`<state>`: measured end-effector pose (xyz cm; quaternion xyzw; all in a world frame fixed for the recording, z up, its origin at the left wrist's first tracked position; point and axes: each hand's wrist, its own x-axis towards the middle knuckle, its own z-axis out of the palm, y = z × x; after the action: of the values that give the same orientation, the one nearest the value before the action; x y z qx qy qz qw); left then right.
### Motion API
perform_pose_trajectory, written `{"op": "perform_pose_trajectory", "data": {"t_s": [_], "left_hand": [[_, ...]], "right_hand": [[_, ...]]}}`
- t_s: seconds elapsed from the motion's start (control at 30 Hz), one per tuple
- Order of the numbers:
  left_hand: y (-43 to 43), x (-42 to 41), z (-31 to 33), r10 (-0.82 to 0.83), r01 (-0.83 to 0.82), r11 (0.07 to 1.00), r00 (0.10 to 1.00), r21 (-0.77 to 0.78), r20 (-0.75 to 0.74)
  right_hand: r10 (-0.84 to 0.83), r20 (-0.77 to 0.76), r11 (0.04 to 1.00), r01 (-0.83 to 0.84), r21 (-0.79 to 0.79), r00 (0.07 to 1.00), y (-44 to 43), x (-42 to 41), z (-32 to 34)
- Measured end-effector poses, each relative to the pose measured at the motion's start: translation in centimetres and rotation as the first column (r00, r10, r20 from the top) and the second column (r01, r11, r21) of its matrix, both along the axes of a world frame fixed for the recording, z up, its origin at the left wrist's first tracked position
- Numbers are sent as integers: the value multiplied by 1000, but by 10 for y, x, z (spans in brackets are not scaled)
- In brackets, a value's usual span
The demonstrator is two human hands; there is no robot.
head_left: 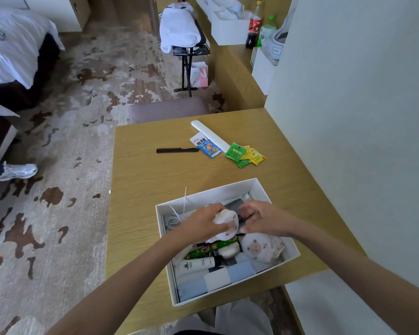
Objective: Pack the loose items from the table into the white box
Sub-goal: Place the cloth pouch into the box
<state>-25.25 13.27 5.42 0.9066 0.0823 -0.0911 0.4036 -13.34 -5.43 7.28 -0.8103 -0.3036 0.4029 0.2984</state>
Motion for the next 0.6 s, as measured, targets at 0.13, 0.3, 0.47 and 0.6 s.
{"op": "perform_pose_trajectory", "data": {"t_s": [0.13,0.3,0.47,0.6], "left_hand": [[-10,16,2,-6,4,988,1000,-152,-15],[-21,28,-7,-126,118,985,990,-123,-59],[-29,35,-14,-266,259,963,956,-72,-123],[-35,37,-16,-394,404,914,905,41,-160]], "right_hand": [[-13,42,998,10,61,999,1,2,7],[259,382,960,-193,-203,887,-4,7,15],[532,333,791,-317,-523,779,-6,10,24],[597,201,712,-397,-580,777,-5,5,17]]}}
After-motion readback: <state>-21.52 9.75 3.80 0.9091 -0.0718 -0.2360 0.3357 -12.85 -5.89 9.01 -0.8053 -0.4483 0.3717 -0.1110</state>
